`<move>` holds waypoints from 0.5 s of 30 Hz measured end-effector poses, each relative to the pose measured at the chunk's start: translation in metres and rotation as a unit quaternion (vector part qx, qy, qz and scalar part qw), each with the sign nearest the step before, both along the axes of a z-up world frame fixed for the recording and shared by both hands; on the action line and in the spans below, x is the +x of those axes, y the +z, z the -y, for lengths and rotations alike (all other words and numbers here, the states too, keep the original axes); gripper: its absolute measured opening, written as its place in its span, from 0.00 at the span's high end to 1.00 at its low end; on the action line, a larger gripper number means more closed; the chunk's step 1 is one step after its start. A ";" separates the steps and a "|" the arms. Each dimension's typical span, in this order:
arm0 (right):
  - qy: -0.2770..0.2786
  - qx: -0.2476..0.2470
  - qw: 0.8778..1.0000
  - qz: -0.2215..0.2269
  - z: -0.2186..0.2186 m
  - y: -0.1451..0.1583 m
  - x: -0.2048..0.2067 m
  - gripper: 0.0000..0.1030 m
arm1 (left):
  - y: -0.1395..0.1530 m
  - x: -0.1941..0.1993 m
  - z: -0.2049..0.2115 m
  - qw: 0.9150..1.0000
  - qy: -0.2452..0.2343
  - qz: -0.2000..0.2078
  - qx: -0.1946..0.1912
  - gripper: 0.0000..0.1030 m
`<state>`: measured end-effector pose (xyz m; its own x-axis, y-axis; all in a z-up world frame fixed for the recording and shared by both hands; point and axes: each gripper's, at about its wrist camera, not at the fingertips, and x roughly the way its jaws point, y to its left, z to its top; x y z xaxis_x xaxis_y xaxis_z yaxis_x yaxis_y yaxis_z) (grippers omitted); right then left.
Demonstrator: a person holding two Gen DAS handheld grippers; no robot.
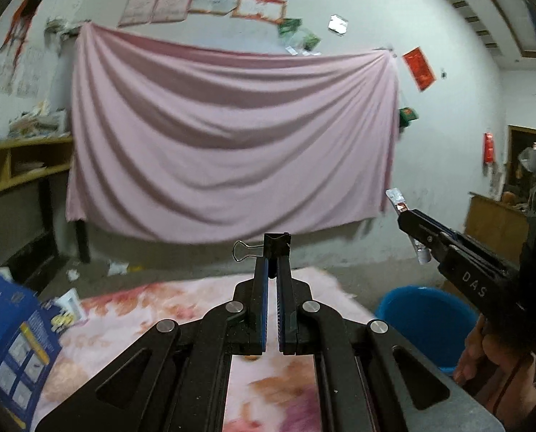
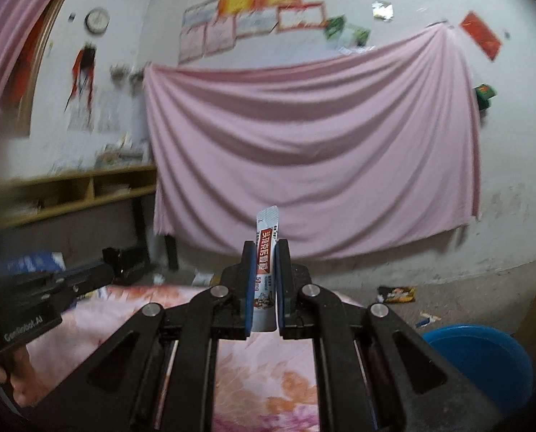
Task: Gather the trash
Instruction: 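Lift the clip and red-labelled tube and carry both toward the blue bucket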
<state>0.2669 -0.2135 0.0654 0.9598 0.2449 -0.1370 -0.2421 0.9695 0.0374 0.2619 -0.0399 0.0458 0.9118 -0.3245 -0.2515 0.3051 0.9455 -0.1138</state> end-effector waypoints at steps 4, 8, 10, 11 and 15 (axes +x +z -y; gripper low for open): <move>-0.035 0.011 0.999 0.029 0.026 0.010 -0.014 0.63 | 0.020 -0.002 0.027 1.000 -0.022 0.016 -0.002 0.98; -0.068 0.016 0.997 0.045 0.052 0.017 -0.024 0.63 | 0.036 -0.002 0.066 0.998 -0.048 0.034 0.025 0.98; -0.083 0.020 0.995 0.050 0.067 0.020 -0.029 0.63 | 0.042 -0.003 0.085 0.996 -0.062 0.046 0.039 0.98; -0.089 0.021 0.994 0.052 0.073 0.020 -0.031 0.63 | 0.046 -0.004 0.095 0.995 -0.068 0.052 0.045 0.98; -0.112 0.034 0.992 0.053 0.099 0.023 -0.038 0.63 | 0.052 0.000 0.130 0.992 -0.092 0.063 0.062 0.98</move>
